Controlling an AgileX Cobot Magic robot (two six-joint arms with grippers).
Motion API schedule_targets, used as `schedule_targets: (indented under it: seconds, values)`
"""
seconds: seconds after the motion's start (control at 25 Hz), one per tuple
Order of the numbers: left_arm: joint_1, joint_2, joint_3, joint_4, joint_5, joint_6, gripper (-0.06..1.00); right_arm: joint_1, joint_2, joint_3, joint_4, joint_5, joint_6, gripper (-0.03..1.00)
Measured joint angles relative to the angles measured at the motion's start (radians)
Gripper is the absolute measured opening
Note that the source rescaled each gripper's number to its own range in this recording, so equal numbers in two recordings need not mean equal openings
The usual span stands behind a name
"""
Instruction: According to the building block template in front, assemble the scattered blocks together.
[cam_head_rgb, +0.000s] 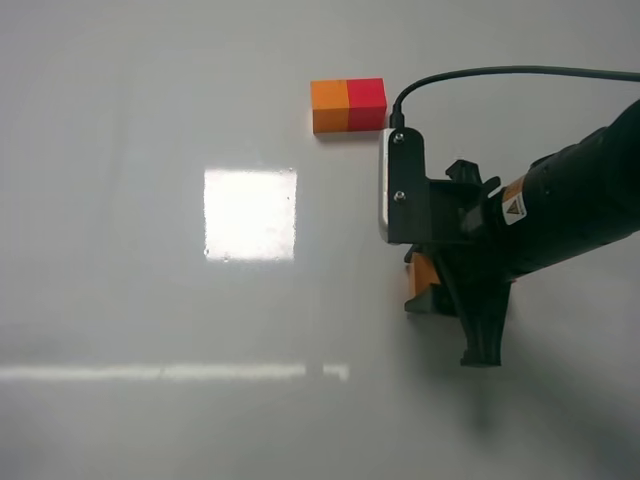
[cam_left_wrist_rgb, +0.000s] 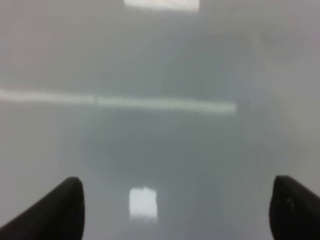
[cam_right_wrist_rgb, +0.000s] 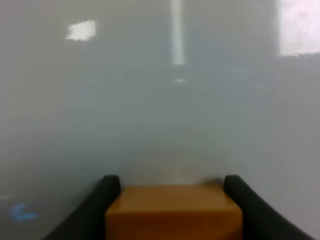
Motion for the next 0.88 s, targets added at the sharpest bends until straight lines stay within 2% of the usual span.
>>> schedule_targets:
  seconds: [0.88]
  values:
    - [0.0, 0.0, 0.0, 0.0, 0.0, 0.0, 0.01, -0.023, -0.001, 0.0, -0.031, -0.03, -0.023, 0.0]
